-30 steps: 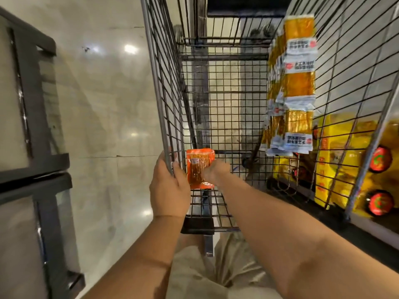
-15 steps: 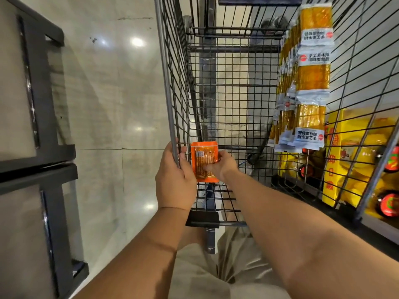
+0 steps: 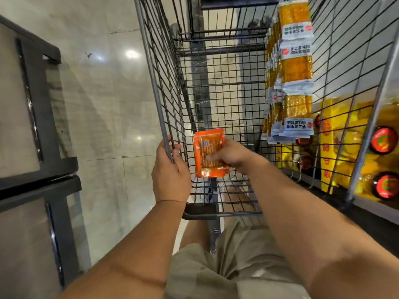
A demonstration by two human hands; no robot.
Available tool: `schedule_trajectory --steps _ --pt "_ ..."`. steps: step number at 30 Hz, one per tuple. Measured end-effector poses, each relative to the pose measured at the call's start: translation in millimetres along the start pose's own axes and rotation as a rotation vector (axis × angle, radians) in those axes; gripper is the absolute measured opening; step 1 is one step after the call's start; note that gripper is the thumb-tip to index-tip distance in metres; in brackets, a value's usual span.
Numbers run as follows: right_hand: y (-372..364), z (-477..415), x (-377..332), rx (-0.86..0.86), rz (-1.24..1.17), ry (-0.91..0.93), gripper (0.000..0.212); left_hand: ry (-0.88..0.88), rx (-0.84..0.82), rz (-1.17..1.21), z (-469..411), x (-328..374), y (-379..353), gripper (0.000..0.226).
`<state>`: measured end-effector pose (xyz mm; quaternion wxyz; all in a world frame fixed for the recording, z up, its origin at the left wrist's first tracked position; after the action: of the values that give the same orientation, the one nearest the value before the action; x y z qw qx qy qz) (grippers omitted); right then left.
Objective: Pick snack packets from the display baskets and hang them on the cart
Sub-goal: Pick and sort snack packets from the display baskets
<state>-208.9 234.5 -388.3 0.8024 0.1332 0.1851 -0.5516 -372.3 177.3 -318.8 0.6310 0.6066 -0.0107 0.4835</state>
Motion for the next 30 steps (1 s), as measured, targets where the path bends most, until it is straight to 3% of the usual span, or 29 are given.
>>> schedule_trajectory --steps 4,8,10,12,13,16,20,22,25,30 --pt "35 55 -15 0.065 -0.074 0.112 0.035 -0.051 0.022 -0.003 2 7 1 0.039" --pt "59 132 -20 0.1 -0.275 0.168 0.054 -0.09 0.03 -0.024 2 18 14 0.06" --pt "68 178 -22 0.106 -0.368 0.217 0.052 -0.098 0.042 -0.031 10 33 30 0.066" --pt "73 223 -27 0.135 -0.41 0.3 0.05 -0.227 -0.008 0.087 25 55 54 0.071" --pt "75 242 -28 0.151 -0.419 0.342 0.049 -0.28 -0.1 0.185 34 64 64 0.073" --pt "80 302 -33 0.229 -0.464 0.471 0.048 -0.304 -0.609 0.401 67 125 104 0.086" --pt "73 365 -30 0.321 -0.487 0.599 0.047 -0.01 -1.113 0.722 100 186 127 0.105" --pt "69 395 -23 0.491 -0.477 0.637 0.047 0.052 -1.346 0.813 112 209 134 0.099" --pt "67 429 -14 0.73 -0.413 0.661 0.046 -0.054 -1.519 0.822 130 231 143 0.075" --pt "63 478 18 0.88 -0.444 0.715 0.049 -0.047 -1.676 0.789 176 246 149 0.085"
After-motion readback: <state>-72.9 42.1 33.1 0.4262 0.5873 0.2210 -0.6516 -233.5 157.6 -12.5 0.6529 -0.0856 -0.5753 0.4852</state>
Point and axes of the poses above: each hand's wrist, its own z-axis away from the middle knuckle, its own y-axis out of the back of the hand, x = y × z, the point moved 1 cm from there along -z, towards the middle knuckle, and after that the axes turned 9 degrees about x, right-handed, at the moved point
